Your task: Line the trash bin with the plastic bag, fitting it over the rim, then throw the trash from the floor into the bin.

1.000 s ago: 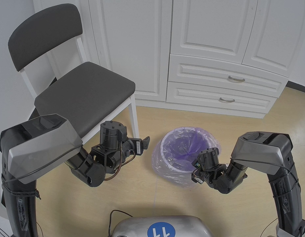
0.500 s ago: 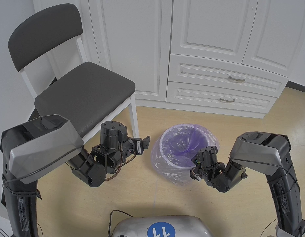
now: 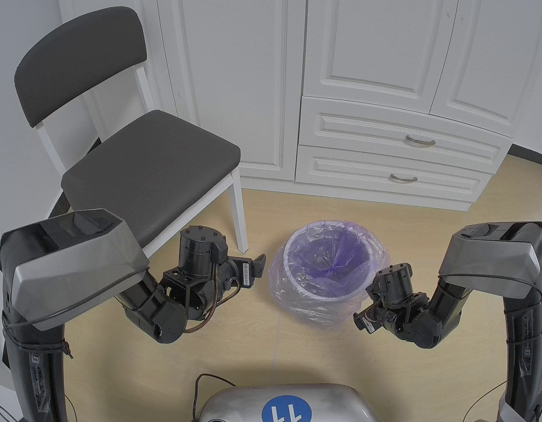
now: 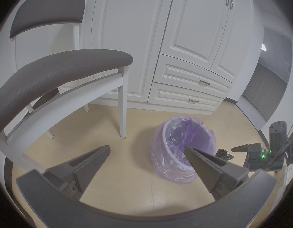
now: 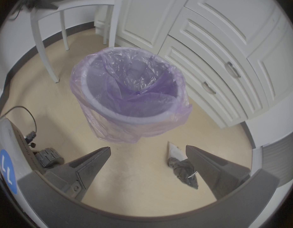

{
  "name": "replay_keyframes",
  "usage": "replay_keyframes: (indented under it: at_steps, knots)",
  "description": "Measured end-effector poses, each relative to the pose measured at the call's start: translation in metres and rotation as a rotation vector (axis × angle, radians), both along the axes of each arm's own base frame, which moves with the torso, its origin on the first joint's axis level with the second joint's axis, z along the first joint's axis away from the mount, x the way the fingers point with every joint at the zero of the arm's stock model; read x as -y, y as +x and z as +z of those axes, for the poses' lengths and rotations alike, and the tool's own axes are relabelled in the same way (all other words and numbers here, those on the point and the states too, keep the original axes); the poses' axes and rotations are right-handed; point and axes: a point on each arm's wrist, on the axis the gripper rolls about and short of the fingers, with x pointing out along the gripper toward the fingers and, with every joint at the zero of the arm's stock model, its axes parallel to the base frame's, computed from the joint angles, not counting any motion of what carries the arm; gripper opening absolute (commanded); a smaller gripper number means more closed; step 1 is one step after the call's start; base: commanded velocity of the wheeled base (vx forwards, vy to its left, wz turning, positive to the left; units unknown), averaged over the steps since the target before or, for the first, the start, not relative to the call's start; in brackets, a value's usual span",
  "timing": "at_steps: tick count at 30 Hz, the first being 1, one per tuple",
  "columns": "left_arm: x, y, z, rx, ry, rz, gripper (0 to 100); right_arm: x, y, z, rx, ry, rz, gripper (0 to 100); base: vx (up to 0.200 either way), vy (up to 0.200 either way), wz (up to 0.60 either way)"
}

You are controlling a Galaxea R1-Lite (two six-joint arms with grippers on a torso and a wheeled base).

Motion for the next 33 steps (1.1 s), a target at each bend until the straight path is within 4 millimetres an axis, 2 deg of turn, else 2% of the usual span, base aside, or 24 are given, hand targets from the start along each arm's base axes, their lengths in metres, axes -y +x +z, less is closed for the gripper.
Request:
replay_keyframes:
  at_steps: [9, 15, 24, 31, 32, 33]
  knots:
    - [-0.003, -0.011, 0.001, -0.018, 0.012, -0.003, 100, 0.006, 0.01, -0.013, -0.22, 0.244, 0.002, 100, 0.0, 0.0, 0.0]
    - [-0.004, -0.012, 0.003, -0.016, 0.011, -0.003, 100, 0.005, 0.033, -0.012, -0.307, 0.431, 0.038, 100, 0.0, 0.0, 0.0]
    - [-0.004, -0.013, 0.004, -0.01, 0.006, -0.003, 100, -0.002, 0.068, -0.018, -0.321, 0.419, 0.047, 100, 0.0, 0.0, 0.0]
    - [-0.004, -0.012, 0.006, 0.032, -0.019, -0.003, 100, -0.001, 0.084, -0.022, -0.297, 0.408, 0.051, 100, 0.0, 0.0, 0.0]
    - [-0.004, -0.012, 0.006, 0.034, -0.021, -0.003, 100, 0.0, 0.085, -0.022, -0.295, 0.409, 0.049, 0, 0.0, 0.0, 0.0]
    - [-0.004, -0.012, 0.005, 0.034, -0.021, -0.003, 100, 0.001, 0.086, -0.023, -0.294, 0.409, 0.049, 0, 0.0, 0.0, 0.0]
